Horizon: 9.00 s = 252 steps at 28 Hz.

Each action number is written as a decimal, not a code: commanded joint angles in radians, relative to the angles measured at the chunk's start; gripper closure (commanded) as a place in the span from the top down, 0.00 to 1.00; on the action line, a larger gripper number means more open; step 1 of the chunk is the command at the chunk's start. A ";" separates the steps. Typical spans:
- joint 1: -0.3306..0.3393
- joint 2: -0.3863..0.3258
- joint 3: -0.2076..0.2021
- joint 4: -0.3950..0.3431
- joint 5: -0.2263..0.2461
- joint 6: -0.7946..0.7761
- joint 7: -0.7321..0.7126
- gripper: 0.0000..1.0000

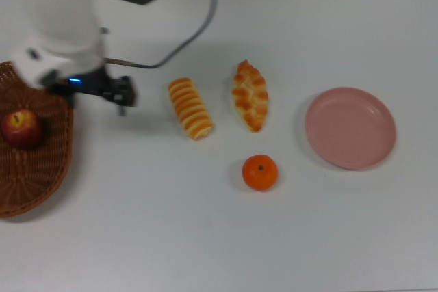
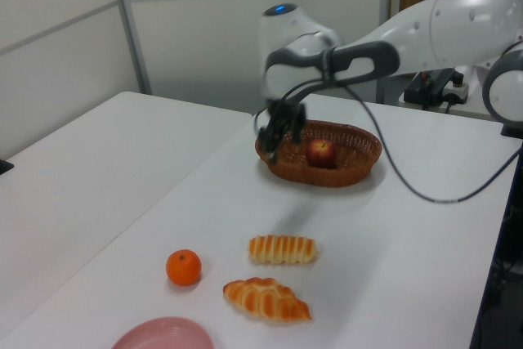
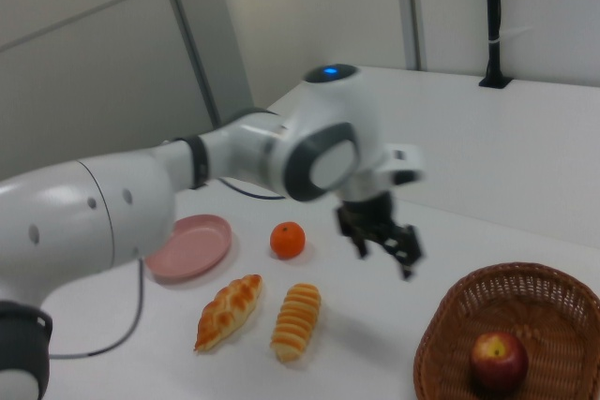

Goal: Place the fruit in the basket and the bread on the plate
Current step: 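Open the gripper to release the apple into the basket, then move the gripper down onto the striped bread roll and grasp it, then carry the striped roll onto the pink plate and release it, then move the gripper to the mandarin orange and grasp it, then lift the orange and carry it over the basket, then lower the orange beside the apple and open the gripper, then move the gripper to the braided bread roll and grasp it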

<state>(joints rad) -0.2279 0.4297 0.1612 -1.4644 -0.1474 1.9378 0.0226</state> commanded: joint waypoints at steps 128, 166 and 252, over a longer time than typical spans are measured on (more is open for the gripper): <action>0.440 0.224 -0.061 -0.048 -0.328 0.475 0.198 0.21; -0.179 0.138 -0.117 -0.030 -0.181 0.469 0.175 0.00; 0.502 0.159 0.055 -0.047 -0.210 -0.439 0.065 0.00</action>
<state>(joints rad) 0.2690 0.5971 0.2252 -1.5119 -0.3394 1.5023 0.0684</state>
